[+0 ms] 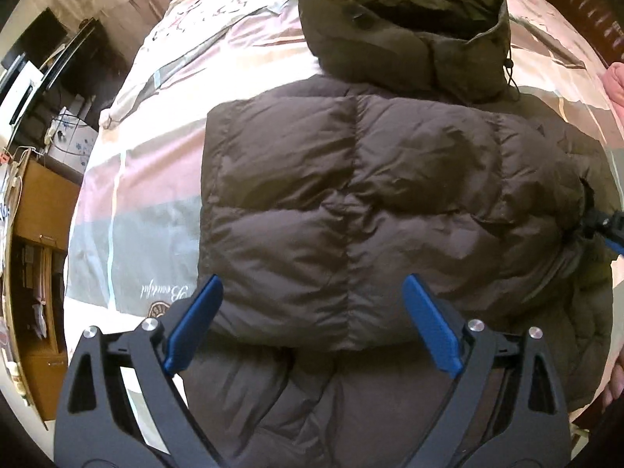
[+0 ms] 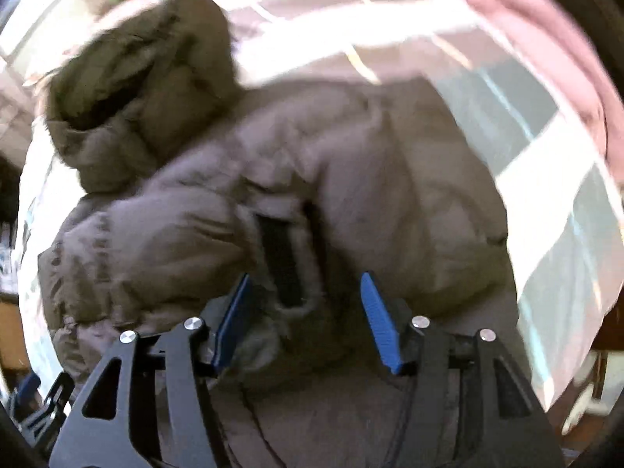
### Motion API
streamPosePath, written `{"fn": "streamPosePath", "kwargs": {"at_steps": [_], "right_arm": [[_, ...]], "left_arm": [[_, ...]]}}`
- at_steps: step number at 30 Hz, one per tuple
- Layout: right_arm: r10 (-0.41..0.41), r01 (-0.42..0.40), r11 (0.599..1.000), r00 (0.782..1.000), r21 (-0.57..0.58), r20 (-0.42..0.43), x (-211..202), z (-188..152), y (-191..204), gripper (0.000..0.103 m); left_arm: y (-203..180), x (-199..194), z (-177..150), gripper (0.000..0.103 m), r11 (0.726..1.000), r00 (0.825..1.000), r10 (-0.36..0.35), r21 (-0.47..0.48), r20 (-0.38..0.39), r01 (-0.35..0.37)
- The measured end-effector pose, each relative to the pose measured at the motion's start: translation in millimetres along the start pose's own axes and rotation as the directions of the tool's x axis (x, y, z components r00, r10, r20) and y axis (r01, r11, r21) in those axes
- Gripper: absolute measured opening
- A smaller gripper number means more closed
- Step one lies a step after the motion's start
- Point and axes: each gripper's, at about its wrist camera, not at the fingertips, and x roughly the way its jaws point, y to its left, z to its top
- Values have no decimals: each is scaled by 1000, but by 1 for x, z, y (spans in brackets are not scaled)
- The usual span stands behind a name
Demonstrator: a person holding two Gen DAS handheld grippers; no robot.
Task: Fold large clothes
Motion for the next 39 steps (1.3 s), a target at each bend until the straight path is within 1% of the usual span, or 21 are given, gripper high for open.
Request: {"fn": "streamPosePath", "kwargs": {"at_steps": [2,4,6,8,10,11,13,17,21,24,27,29,31,34,37,39], "right_arm": [[0,5,997,998,-82,65,-13,1,25,58],[16,-1,987,996,-163,93,-18,0,45,58],[36,-14,972,996,-236,88,-14,2,66,58],[34,-17,959,998,-282,57,-5,-6,83,58],[39,-35,956,999,-292,7,5,-8,89,58],[26,-30,953,999,-300,-19,15,-8,95,58],[-2,-11,946,999,-324,-39,27,-14,100,58],[-43,27,931,998,-363,-37,44,-14,109,58],[-56,32,928,997,-372,-52,55,-16,106,58],[-47,21,928,997,-372,-61,57,-16,105,59],[7,-24,936,999,-350,-48,45,-13,100,59],[21,-29,940,999,-341,-28,35,-11,96,59],[9,-17,943,1000,-331,-23,34,-8,90,59],[0,-15,949,999,-314,-47,48,-2,86,59],[-23,11,937,999,-350,-31,60,0,93,59],[-35,23,929,999,-368,-27,68,0,98,62]], "left_arm": [[-1,4,3,95,1000,1000,4,1,3,-4],[-1,8,5,95,1000,1000,13,3,5,-13],[-1,10,7,95,1000,1000,26,8,8,-26],[-1,11,7,95,1000,1000,28,10,8,-28],[-1,12,8,95,1000,1000,27,8,5,-27],[0,14,9,95,1000,1000,28,8,3,-28],[0,18,9,95,1000,1000,27,6,-2,-27],[-1,33,8,95,1000,999,30,6,-30,-30],[-2,48,7,95,1000,998,28,7,-64,-28],[-3,53,6,95,999,997,35,12,-75,-35],[-5,51,7,95,999,997,34,14,-64,-33],[-7,52,8,96,1000,997,28,17,-67,-26],[-10,58,9,96,999,997,26,23,-78,-25],[-12,67,10,97,999,996,27,23,-89,-25],[-12,79,11,99,1000,995,26,16,-98,-24],[-12,85,11,101,999,995,31,17,-99,-29]]}}
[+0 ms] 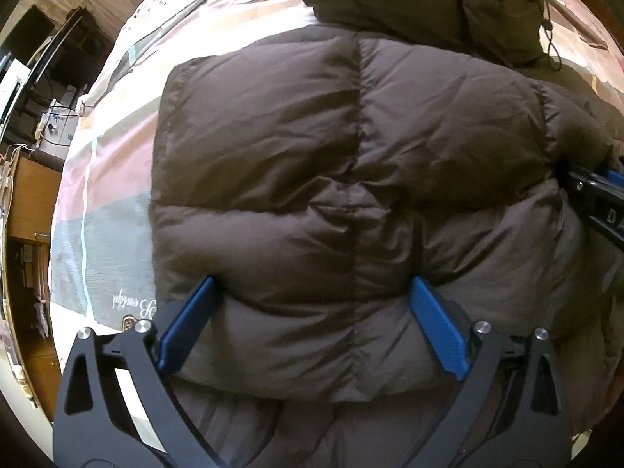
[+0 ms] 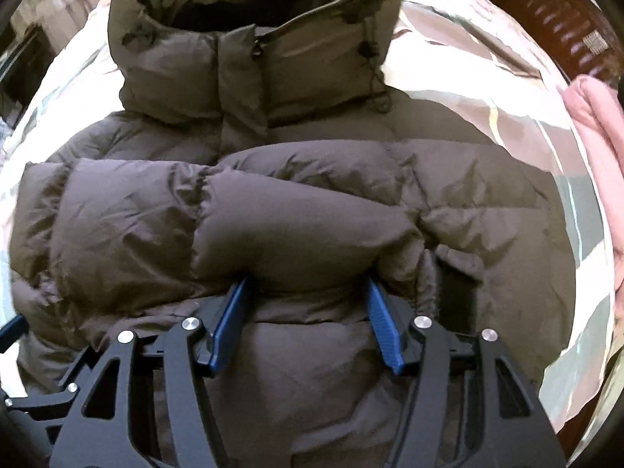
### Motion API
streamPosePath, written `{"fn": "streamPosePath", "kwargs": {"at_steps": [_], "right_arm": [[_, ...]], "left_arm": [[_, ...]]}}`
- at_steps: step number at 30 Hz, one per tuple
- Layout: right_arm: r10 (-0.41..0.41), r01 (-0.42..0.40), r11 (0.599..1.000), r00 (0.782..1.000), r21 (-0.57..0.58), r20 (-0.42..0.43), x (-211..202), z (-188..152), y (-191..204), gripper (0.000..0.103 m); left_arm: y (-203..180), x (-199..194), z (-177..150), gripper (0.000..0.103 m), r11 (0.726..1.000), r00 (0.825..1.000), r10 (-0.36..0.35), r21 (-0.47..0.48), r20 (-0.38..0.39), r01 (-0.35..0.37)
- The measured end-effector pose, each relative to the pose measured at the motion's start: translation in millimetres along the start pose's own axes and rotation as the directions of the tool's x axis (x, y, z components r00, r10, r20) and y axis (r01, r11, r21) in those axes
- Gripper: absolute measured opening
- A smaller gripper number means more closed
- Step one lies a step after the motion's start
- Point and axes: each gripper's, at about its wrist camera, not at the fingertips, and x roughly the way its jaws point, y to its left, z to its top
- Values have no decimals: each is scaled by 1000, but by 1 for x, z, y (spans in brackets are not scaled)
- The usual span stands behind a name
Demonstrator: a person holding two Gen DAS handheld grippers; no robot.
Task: Fold large clothes
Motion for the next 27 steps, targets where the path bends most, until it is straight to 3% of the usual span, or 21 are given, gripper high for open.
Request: {"fn": "streamPosePath", "kwargs": {"at_steps": [4,8,11,15,20,27], "right_arm": [[21,-20,999,999,29,-30,7,3,-1,63],[92,-94,994,995,63,38,-29,10,2,62],[185,-186,983,980,2,74,-53,26,29,62],[236,-224,963,970,-152,65,-58,46,88,62],[214,-198,918,977,-344,9,-42,44,164,62],[139,-144,914,989,-379,-40,-5,36,199,62]], "left_arm": [[1,8,2,101,1000,1000,5,-3,-16,-5],[14,-11,-3,101,999,1000,-14,-36,-1,14],[31,-24,-9,101,995,999,-54,-80,0,54],[56,-26,-17,101,988,996,-85,-130,-8,83],[78,-15,-30,101,984,997,-76,-165,-26,71],[99,-2,-36,101,978,995,-100,-187,-27,93]]}}
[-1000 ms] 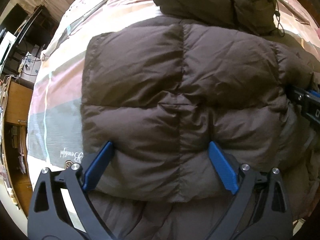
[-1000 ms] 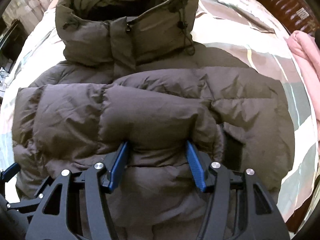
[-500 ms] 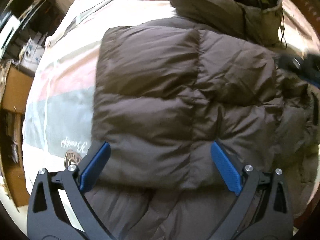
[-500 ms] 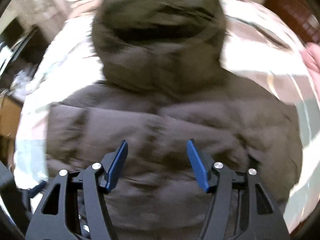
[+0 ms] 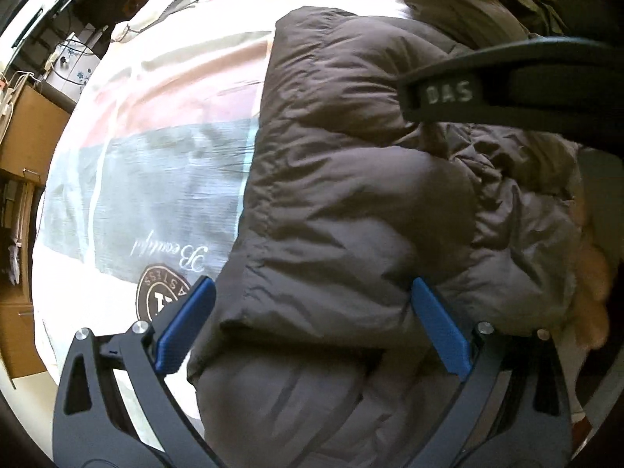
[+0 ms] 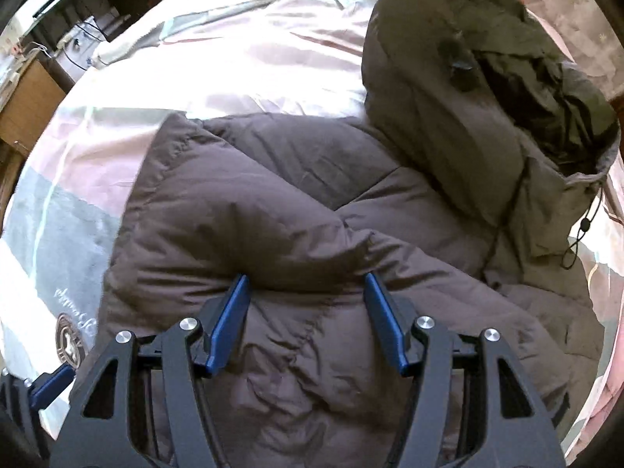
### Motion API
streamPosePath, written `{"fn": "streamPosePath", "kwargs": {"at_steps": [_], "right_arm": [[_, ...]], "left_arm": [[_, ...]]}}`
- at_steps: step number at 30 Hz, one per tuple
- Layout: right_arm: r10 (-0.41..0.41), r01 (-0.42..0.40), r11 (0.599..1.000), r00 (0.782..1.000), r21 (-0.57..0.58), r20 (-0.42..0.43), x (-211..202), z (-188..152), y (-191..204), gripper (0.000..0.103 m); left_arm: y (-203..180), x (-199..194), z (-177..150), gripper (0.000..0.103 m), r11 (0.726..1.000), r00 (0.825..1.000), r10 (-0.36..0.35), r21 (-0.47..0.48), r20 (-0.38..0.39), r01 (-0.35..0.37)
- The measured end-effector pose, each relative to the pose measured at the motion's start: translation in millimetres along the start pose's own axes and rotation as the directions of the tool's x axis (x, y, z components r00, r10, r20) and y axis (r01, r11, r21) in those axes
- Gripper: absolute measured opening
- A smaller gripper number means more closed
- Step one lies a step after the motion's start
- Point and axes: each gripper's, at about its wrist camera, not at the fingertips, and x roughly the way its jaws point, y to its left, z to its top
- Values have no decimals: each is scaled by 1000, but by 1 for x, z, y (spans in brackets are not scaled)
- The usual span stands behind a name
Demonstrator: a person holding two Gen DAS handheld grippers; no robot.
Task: Fold large clothes
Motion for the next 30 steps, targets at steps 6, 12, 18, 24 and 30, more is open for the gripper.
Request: {"fn": "streamPosePath", "kwargs": {"at_steps": [6,12,18,24,30], "right_arm": [[-27,27,1000,1000,1,10,3,6,3,62],[-26,25,1000,999,5,21,-6,-2,4,62],[-30,29,1000,999,9,30,-12,-9,5,62],[-38,38,999,999,9,21,1,-10,4,62],[-60,60,998,998,-15,22,7,-5,5,62]], "left_arm": [[1,3,2,101,1000,1000,-14,2,-7,14],[2,4,4,101,1000,1000,-9,1,-12,9],[1,6,6,101,1000,1000,-2,11,-17,2],[-1,9,4,101,1000,1000,4,13,-15,-4],[3,18,3,101,1000,999,-17,-11,-37,17]]}}
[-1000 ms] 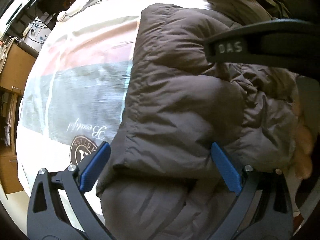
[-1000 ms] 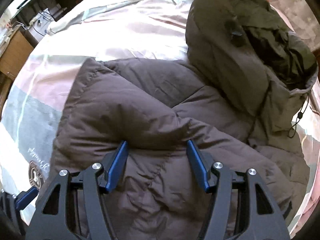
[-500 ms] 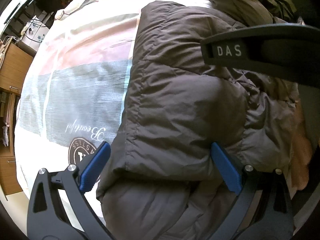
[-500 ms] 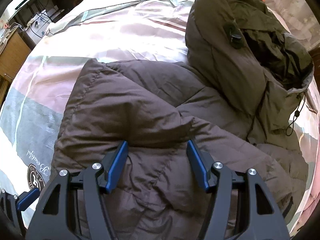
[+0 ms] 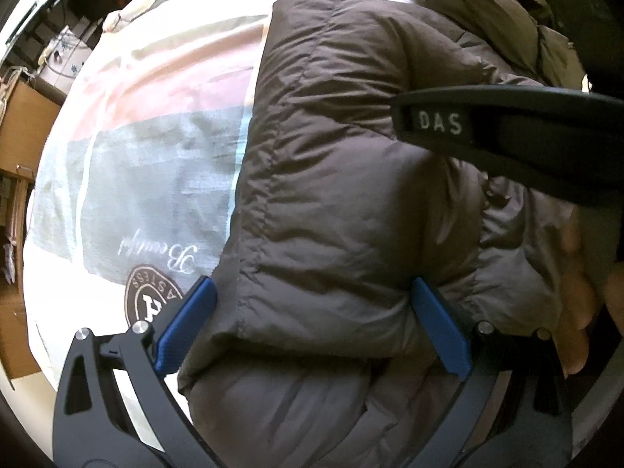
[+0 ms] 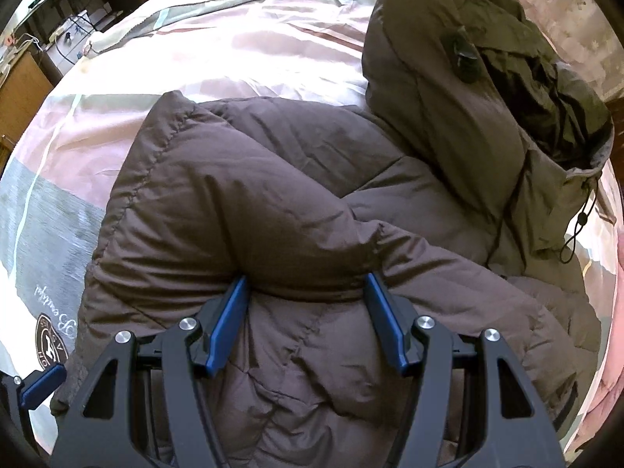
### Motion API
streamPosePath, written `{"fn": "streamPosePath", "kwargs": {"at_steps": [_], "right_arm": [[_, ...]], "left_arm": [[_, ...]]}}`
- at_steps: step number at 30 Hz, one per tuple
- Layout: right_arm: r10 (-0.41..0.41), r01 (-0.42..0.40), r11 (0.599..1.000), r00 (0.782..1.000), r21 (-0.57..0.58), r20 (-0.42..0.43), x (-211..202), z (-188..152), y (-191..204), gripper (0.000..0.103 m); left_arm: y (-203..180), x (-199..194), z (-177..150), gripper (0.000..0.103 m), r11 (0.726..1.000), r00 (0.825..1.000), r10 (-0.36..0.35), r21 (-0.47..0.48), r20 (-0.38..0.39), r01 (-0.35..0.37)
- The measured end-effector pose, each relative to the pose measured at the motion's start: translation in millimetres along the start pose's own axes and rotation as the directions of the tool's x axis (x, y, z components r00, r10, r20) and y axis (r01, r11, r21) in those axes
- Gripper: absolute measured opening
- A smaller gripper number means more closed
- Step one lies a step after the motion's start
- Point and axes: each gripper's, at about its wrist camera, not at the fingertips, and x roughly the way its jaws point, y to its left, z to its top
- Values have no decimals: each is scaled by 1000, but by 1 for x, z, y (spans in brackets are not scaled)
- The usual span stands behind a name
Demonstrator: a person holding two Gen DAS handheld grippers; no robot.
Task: Fold large clothes
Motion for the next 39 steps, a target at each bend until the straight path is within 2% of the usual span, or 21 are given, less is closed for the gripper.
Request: {"fn": "streamPosePath", "kwargs": {"at_steps": [18,22,26,29,32,34,36,39], "right_arm": [[3,-3,1000,1000,3,-11,2,-1,-3,65],[31,-32,998,999,55,25,-15,-2,-16,65],[-24,12,985,998,170,66,-45,-26,-56,66],[-83,70,951,996,300,32,-49,-56,-103,78],[-68,82,918,996,387,-49,-28,-78,-142,88],[-63,77,922,997,379,-48,-15,-80,-150,93],[-112,115,939,993,324,-30,-5,-71,-143,98],[-160,161,957,987,241,-20,10,-50,-129,101]], "left_arm": [[-4,5,-3,101,1000,1000,14,11,0,-14],[-5,4,-4,101,1000,1000,15,9,1,-15],[-4,8,-4,101,1000,1000,15,5,-6,-15],[-4,12,-3,101,1000,1000,19,9,-7,-19],[-4,14,-2,101,1000,1000,23,11,-7,-23],[-5,16,-2,101,1000,1000,28,15,-5,-28],[-9,15,-3,101,999,999,38,21,1,-38],[-16,15,-2,101,997,998,61,39,12,-61]]}}
